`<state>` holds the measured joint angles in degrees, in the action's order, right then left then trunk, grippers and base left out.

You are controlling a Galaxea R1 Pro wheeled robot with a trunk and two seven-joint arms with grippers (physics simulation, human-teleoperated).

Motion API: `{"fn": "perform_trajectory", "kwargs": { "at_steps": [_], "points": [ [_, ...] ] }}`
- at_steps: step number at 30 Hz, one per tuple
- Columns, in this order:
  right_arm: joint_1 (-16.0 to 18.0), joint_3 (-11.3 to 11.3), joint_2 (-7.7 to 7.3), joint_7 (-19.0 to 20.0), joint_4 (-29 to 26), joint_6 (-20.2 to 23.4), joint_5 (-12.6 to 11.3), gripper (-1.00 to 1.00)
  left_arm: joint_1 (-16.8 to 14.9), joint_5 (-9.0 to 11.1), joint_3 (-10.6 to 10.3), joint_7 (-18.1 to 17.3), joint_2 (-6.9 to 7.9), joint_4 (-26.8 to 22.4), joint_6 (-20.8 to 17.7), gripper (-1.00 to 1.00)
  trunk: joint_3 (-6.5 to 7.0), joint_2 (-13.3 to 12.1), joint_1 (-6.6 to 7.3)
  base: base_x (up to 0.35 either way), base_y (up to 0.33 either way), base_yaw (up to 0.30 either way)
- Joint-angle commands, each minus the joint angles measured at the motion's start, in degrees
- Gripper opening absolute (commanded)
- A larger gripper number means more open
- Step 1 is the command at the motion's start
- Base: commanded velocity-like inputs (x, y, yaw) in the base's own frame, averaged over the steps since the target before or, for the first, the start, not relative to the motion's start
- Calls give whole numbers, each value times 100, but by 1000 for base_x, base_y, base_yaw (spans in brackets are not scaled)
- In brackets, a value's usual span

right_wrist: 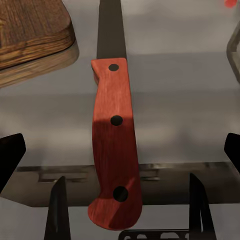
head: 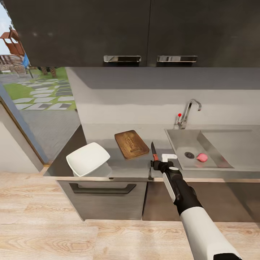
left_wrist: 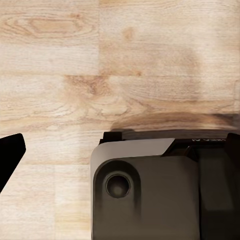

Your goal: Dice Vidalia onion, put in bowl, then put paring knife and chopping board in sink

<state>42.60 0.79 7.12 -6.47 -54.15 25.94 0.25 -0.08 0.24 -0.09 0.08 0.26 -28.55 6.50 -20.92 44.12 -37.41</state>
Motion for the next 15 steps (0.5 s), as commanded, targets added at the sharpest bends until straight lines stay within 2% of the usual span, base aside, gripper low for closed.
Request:
{"fn": "perform_trajectory", "kwargs": {
  "at_steps": [1,5,11,15],
  "points": [
    [3,8,0,-24,-8,34,2,100,-1,2,-1,1,1,-2,15,100,-6,5,-1,0,0,0],
    [3,8,0,-26,-7,34,2,100,-1,2,0,1,1,-2,17,100,-9,5,-1,67,0,0],
    [3,8,0,-29,-5,34,2,100,-1,-1,0,1,1,-2,18,100,-36,5,-1,193,0,0],
    [3,8,0,-29,-7,34,2,100,-1,0,-2,1,1,-2,18,100,-58,5,-1,56,0,0]
  ]
}}
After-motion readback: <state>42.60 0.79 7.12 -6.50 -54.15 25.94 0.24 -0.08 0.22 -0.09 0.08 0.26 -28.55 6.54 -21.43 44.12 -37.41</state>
